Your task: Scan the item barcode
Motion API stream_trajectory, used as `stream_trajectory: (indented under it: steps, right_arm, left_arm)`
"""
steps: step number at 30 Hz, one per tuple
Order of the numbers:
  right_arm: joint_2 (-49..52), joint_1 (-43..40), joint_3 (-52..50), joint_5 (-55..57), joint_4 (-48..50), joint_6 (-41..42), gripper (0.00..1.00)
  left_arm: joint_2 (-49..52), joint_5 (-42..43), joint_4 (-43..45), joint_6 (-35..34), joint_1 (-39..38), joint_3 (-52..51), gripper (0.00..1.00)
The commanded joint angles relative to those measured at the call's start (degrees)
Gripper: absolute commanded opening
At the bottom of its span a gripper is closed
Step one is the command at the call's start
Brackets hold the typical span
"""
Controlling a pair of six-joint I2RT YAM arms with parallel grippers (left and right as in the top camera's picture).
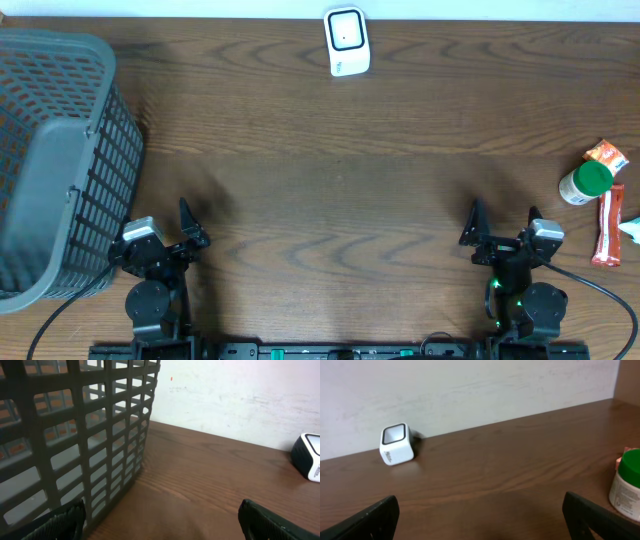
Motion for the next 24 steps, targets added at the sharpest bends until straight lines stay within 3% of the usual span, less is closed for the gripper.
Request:
stream_trajectory:
  steps: [1,8,24]
  right_arm:
    - [-0.3,0.2,-0.1,0.1,-0.3,-4.0,0.99]
    - [-0.3,0.2,-0.1,0.1,-0.3,-11.1,0.99]
    - [-0.3,0.2,-0.1,0.1,-0.3,-11.1,0.99]
  left_arm:
    - [-0.6,0.3,-2.1,1.0,-0.1,-1.2,0.98]
    - [-0.6,0.3,-2.1,1.0,-0.1,-1.2,0.98]
    - [-0.6,0.3,-2.1,1.0,-0.1,-1.2,0.98]
